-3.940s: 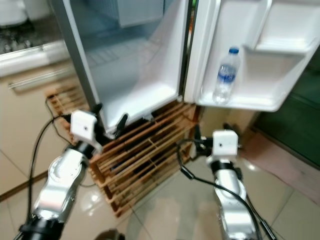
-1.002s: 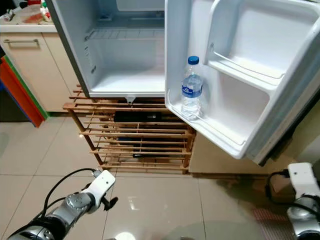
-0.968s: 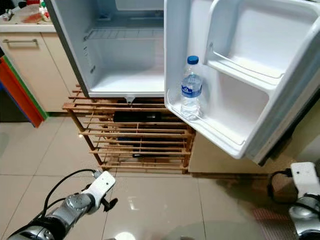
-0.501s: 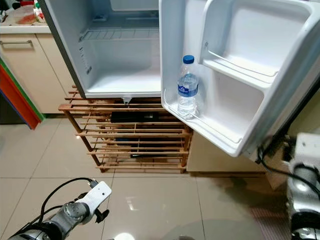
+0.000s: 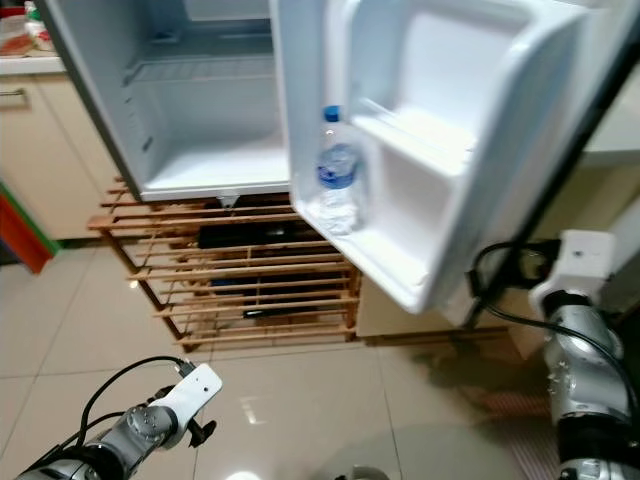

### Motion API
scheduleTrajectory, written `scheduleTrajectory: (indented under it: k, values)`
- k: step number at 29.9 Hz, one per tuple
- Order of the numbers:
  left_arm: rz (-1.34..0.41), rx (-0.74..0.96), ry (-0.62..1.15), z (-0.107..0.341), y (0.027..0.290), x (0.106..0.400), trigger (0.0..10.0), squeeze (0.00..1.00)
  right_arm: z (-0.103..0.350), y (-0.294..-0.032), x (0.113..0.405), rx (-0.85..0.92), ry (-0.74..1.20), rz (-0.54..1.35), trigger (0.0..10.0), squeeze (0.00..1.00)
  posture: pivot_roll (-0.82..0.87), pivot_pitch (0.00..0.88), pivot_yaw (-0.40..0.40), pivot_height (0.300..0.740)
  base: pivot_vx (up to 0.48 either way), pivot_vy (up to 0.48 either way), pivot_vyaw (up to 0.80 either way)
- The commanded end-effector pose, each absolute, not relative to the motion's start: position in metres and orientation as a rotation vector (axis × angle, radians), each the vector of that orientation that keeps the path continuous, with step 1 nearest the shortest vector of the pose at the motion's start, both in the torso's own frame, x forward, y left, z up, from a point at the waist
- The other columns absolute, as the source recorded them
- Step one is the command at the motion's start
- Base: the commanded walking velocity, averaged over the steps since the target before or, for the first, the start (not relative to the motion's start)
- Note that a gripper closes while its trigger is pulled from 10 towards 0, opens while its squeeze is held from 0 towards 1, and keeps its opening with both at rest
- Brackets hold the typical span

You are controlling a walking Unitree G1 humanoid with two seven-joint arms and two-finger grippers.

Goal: Restocking fridge

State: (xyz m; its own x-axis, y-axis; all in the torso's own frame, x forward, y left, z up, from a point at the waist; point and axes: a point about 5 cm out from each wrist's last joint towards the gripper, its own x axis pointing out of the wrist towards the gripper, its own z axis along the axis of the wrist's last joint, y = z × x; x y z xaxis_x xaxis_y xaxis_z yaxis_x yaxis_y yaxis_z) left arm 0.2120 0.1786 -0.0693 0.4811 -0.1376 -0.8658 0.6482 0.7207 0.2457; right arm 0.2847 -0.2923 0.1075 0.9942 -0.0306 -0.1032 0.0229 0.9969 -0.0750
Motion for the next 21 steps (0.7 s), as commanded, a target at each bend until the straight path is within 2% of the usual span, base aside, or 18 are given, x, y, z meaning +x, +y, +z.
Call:
scheduleTrajectory:
  k: [1, 3, 10, 12, 13, 14, 16, 18, 19, 20, 21]
  values:
    - [-0.519, 0.621, 0.958, -0.068, 0.182, 0.214, 10.0, 0.0, 0.113, -0.257, 0.288, -0.023, 0.116, 0.174, 10.0, 0.0, -0.15, 0.0, 0.047, 0.724, 0.0, 0.0, 0.0]
    - [-0.521, 0.625, 0.958, -0.067, 0.182, 0.215, 10.0, 0.0, 0.112, -0.25, 0.286, -0.014, 0.132, 0.222, 10.0, 0.0, -0.15, 0.0, 0.048, 0.724, 0.0, 0.0, 0.0]
    - [-0.538, 0.687, 1.081, -0.074, 0.196, 0.2, 10.0, 0.0, 0.129, -0.172, 0.248, 0.178, 0.237, 0.712, 10.0, 0.0, -0.15, 0.0, 0.052, 0.724, 0.0, 0.0, 0.0]
    - [-0.537, 0.695, 1.101, -0.075, 0.199, 0.198, 10.0, 0.0, 0.138, -0.16, 0.239, 0.28, 0.23, 0.798, 10.0, 0.0, -0.15, 0.0, 0.053, 0.724, 0.0, 0.0, 0.0]
    - [-0.537, 0.695, 1.101, -0.075, 0.199, 0.198, 10.0, 0.0, 0.138, -0.16, 0.239, 0.28, 0.23, 0.798, 10.0, 0.0, -0.15, 0.0, 0.053, 0.724, 0.0, 0.0, 0.0]
    - [-0.538, 0.698, 1.117, -0.075, 0.201, 0.197, 10.0, 0.0, 0.143, -0.159, 0.236, 0.386, 0.221, 0.825, 10.0, 0.0, -0.14, 0.0, 0.056, 0.724, 0.0, 0.0, 0.0]
    - [-0.538, 0.697, 1.122, -0.075, 0.202, 0.197, 10.0, 0.0, 0.141, -0.163, 0.238, 0.403, 0.223, 0.801, 10.0, 0.0, -0.14, 0.0, 0.059, 0.724, 0.0, 0.0, 0.0]
    - [-0.547, 0.698, 1.131, -0.076, 0.202, 0.196, 10.0, 0.0, 0.133, -0.18, 0.249, 0.394, 0.242, 0.665, 10.0, 0.0, -0.14, 0.0, 0.065, 0.724, 0.0, 0.0, 0.0]
    - [-0.547, 0.698, 1.131, -0.076, 0.202, 0.196, 10.0, 0.0, 0.133, -0.18, 0.249, 0.394, 0.242, 0.665, 10.0, 0.0, -0.14, 0.0, 0.065, 0.724, 0.0, 0.0, 0.0]
    - [-0.556, 0.696, 1.131, -0.075, 0.201, 0.197, 10.0, 0.0, 0.126, -0.195, 0.26, 0.352, 0.253, 0.515, 10.0, 0.0, -0.14, 0.0, 0.065, 0.724, 0.0, 0.0, 0.0]
    - [-0.558, 0.695, 1.13, -0.075, 0.201, 0.197, 10.0, 0.0, 0.126, -0.198, 0.262, 0.346, 0.255, 0.491, 10.0, 0.0, -0.14, 0.0, 0.065, 0.724, 0.0, 0.0, 0.0]
